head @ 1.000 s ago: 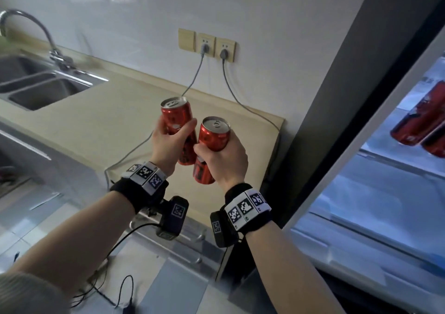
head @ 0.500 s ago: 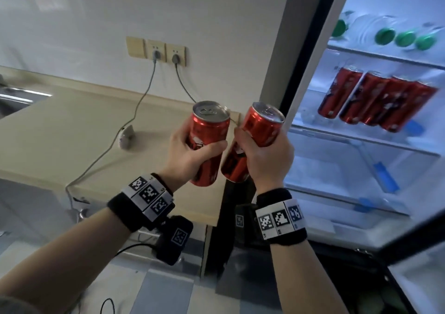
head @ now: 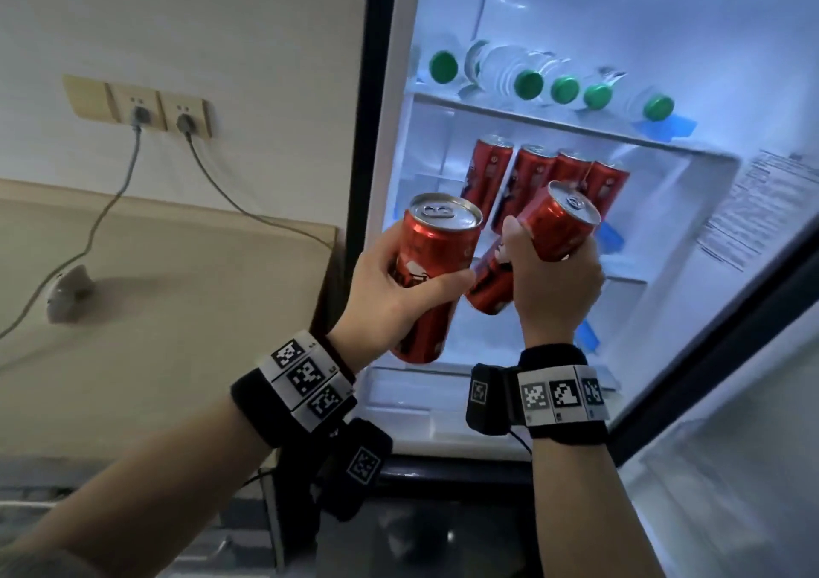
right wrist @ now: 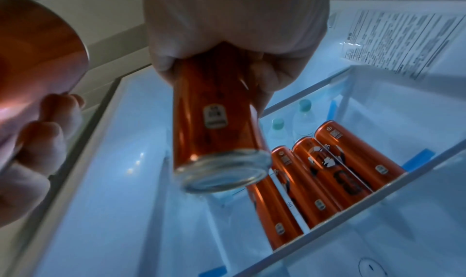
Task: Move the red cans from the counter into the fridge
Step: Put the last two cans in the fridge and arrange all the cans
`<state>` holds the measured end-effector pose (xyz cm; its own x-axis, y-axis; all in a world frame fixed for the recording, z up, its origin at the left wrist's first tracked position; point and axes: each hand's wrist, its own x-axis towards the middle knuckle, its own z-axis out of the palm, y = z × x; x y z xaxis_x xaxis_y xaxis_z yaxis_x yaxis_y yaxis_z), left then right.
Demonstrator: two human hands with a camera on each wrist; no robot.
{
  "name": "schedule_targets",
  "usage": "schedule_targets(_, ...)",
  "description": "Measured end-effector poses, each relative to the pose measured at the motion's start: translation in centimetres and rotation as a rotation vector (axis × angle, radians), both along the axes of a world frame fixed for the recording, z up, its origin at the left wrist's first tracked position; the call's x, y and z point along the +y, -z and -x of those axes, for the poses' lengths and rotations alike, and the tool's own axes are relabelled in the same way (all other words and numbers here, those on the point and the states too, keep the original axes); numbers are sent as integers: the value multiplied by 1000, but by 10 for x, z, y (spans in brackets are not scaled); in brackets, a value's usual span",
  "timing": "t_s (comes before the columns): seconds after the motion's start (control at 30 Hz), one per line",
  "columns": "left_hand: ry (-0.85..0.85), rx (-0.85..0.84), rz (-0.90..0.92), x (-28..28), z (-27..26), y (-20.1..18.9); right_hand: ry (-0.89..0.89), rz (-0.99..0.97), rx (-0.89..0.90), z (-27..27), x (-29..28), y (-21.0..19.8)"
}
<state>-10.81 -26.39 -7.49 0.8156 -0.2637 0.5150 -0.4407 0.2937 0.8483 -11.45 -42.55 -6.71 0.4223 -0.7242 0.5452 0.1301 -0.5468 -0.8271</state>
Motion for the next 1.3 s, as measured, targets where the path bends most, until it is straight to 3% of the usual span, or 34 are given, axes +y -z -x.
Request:
schedule_targets(0.23,-48,-2,56,-88,-27,-5,3,45,-31,-40,-91,-10)
schedule_targets(0.5,-127,41,78,-136,-57,-10,-88,37,167,-84,-158,-11)
schedule_targets(0.97,-158,39,46,-136,-100,-21,-79,33,365,-128,-167,-1)
schedule_targets(1.3,-186,63,-23,-139,-116,-28,46,176,431,-131,-160,3)
